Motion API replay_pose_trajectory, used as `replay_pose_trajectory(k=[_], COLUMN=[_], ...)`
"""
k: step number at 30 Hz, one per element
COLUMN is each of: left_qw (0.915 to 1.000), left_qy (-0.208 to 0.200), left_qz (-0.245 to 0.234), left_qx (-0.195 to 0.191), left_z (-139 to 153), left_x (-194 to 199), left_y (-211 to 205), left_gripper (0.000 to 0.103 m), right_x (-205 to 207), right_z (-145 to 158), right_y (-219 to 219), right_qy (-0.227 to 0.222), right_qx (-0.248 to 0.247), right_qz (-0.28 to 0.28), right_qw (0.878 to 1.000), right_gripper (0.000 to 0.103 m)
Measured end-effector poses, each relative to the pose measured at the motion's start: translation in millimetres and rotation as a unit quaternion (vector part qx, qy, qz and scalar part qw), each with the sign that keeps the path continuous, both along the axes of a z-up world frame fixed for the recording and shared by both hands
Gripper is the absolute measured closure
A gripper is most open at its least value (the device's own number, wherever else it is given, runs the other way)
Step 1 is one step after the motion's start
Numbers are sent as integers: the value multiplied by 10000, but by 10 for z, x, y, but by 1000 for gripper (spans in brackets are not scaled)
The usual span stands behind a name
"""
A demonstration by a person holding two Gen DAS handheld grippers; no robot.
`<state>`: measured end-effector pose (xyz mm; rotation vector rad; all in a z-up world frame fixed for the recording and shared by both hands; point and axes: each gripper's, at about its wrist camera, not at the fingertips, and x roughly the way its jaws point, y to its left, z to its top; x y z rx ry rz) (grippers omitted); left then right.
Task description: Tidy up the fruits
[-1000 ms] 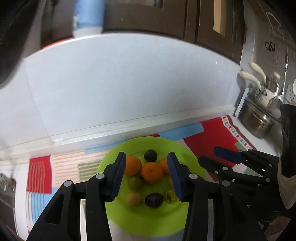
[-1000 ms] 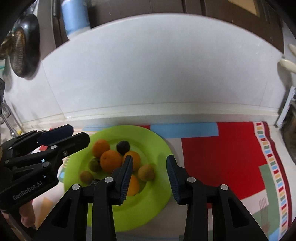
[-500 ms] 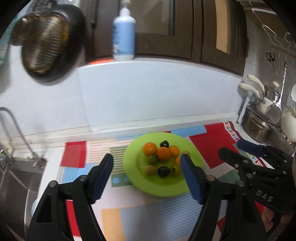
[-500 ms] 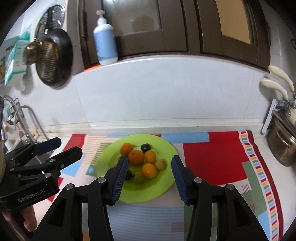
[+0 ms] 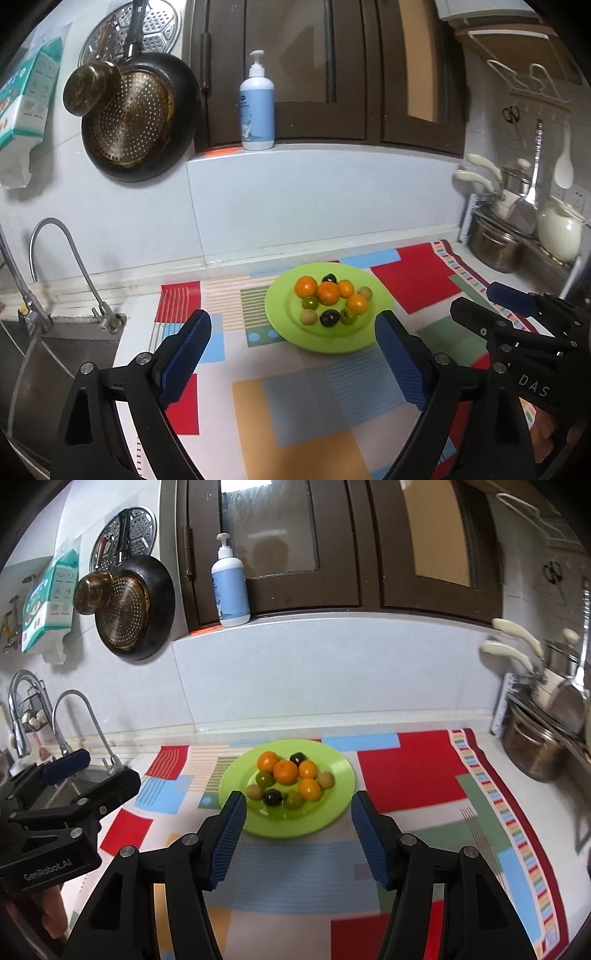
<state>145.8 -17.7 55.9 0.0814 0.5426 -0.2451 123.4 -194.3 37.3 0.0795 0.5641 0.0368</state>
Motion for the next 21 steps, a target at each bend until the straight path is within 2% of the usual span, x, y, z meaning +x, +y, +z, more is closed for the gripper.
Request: replay_pose_trajectory(k=[6,10,21], left_qw=[10000,9998,9986], left_qy=[-94,-166,-321], left_qz=[-2,124,407], left_qx=[32,-25,-33], left_z=[72,123,226], left_x=[-300,-525,-1173], left_y=[-4,-29,-157], left_gripper=[12,12,6], right_x=[-328,-515,-1046], right_z=[70,155,275], right_y=[3,-15,-158], right_qy=[-93,-213,-355], right_qx=[-3,-139,-121], right_qz=[-106,-19,274], right_qw=[9999,9997,9989], right_gripper=[43,43,43])
